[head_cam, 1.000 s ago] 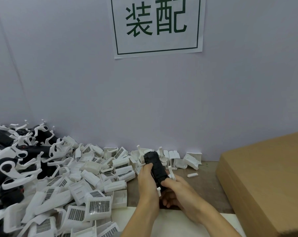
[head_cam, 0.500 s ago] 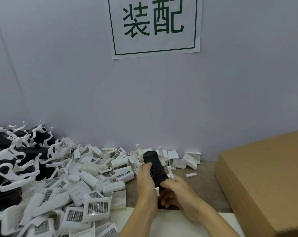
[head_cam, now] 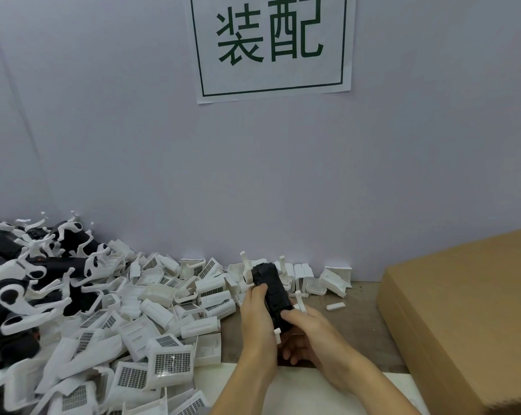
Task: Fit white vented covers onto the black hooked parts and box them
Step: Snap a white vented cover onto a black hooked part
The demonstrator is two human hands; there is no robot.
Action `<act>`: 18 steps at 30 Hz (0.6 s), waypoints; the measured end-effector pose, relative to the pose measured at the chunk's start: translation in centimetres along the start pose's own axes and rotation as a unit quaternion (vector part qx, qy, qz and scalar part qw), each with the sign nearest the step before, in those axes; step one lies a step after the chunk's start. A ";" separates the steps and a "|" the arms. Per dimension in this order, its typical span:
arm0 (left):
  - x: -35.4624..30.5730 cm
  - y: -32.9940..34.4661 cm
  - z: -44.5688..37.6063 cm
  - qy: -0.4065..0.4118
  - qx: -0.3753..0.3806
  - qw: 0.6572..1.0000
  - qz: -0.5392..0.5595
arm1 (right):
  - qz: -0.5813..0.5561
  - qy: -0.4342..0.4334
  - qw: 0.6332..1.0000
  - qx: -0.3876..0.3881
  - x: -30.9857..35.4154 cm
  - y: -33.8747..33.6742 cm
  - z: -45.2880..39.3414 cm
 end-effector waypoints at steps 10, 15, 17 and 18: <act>0.4 -0.2 -0.3 -0.024 -0.007 1.000 -0.012 | 0.007 0.000 1.000 0.014 0.1 0.1 0.1; 0.3 -0.2 -0.3 -0.022 -0.002 1.000 0.003 | 0.003 -0.002 1.000 0.022 0.1 0.2 0.1; 0.1 -0.2 -0.1 -0.027 0.007 1.000 0.004 | 0.004 -0.004 1.000 0.024 0.1 0.1 0.1; 0.1 -0.2 -0.1 -0.026 0.010 1.000 0.003 | 0.005 -0.004 1.000 0.023 0.0 0.1 0.0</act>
Point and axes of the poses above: each hand's wrist, its own z-axis away from the middle knuckle, its own y-axis out of the palm, x = y × z, the point moved 1 cm from there along -z, towards the middle knuckle, and after that the axes turned 8 degrees about -x, right-handed, at the moved point
